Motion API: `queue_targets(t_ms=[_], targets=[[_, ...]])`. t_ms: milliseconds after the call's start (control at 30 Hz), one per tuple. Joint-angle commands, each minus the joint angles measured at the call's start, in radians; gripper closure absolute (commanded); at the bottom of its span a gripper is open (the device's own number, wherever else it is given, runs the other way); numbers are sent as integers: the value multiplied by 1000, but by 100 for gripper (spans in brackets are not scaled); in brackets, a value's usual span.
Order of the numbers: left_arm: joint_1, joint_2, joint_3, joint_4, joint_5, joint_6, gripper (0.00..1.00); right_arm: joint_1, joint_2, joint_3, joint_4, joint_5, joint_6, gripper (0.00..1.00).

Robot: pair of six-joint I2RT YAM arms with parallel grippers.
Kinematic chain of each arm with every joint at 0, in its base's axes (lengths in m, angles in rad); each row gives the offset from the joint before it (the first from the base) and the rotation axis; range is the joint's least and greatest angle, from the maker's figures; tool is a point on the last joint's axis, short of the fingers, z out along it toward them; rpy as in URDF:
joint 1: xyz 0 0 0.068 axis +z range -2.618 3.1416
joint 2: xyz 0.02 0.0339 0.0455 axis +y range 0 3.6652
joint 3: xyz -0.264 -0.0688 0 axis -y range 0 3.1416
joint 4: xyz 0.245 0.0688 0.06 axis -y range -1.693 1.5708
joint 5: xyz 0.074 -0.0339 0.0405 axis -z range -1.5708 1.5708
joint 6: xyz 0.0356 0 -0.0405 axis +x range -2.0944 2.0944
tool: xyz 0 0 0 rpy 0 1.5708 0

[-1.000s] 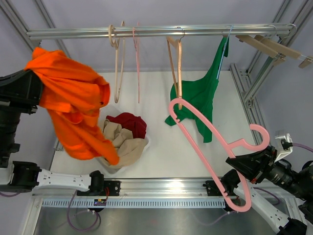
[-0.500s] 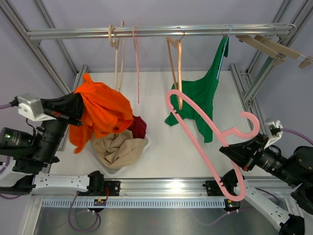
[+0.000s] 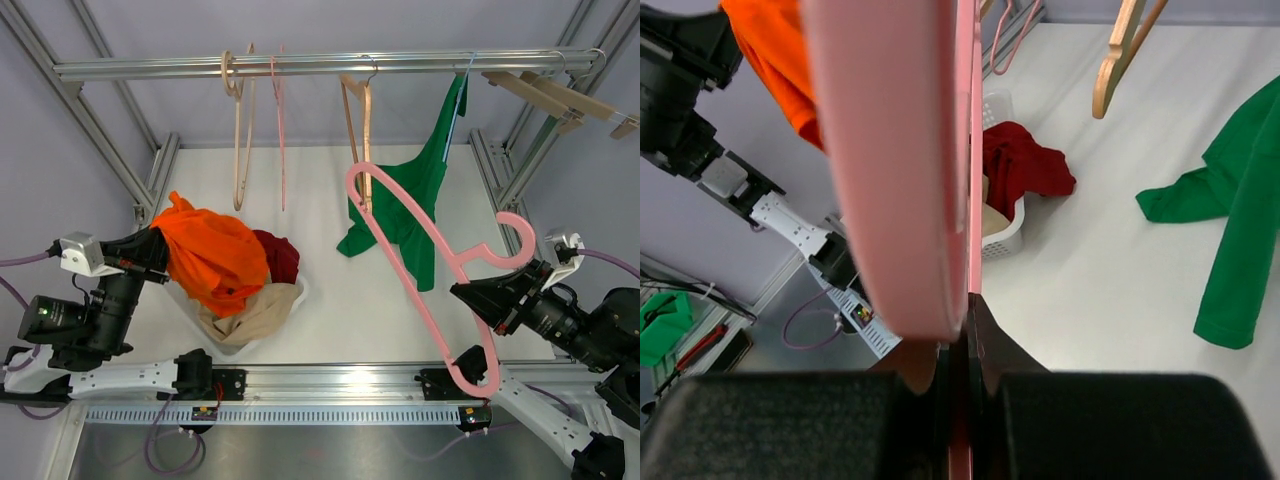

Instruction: Remove the t-shirt from the hanger

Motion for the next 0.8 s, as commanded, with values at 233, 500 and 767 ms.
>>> queue_targets(t_ms=[233,500,767], targets=[[-2,-161,-18,-525,-329,-521,100,4,203,174,-26,293,-105,100],[-2,-73,-20,-776,-480,-679,100,4,282,168,-39,481,-136,100],[-2,139,-6,-1065,-398,-985,100,4,449,145,119,570,-179,100]])
